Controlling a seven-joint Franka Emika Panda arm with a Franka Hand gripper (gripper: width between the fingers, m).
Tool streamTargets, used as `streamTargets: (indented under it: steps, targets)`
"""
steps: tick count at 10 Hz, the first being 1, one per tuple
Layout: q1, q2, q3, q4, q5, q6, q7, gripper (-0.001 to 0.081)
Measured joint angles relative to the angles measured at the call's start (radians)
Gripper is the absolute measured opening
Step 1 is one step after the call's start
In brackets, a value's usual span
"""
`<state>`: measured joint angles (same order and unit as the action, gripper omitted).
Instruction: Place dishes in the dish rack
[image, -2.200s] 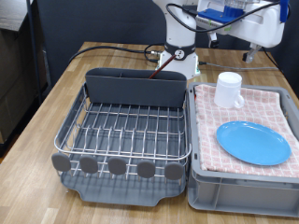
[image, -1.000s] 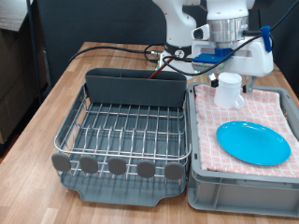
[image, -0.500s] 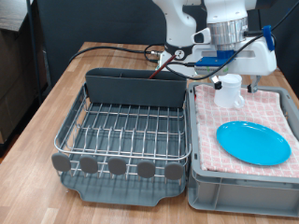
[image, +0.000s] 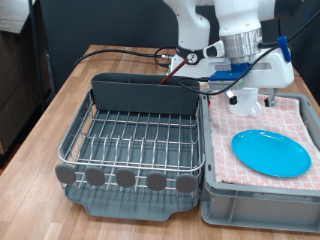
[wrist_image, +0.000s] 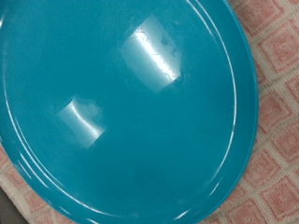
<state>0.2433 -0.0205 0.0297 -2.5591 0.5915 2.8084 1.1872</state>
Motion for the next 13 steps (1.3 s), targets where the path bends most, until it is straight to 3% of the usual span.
streamTargets:
  steps: [3,7,13]
  targets:
    - [0.000,0.033,0.020,0.000,0.096,0.038,-0.071,0.0803]
    - [0.000,0.076,0.049,0.011,0.320,0.080,-0.293,0.0803]
    - [0.000,0.146,0.046,0.029,0.293,0.110,-0.280,0.0803]
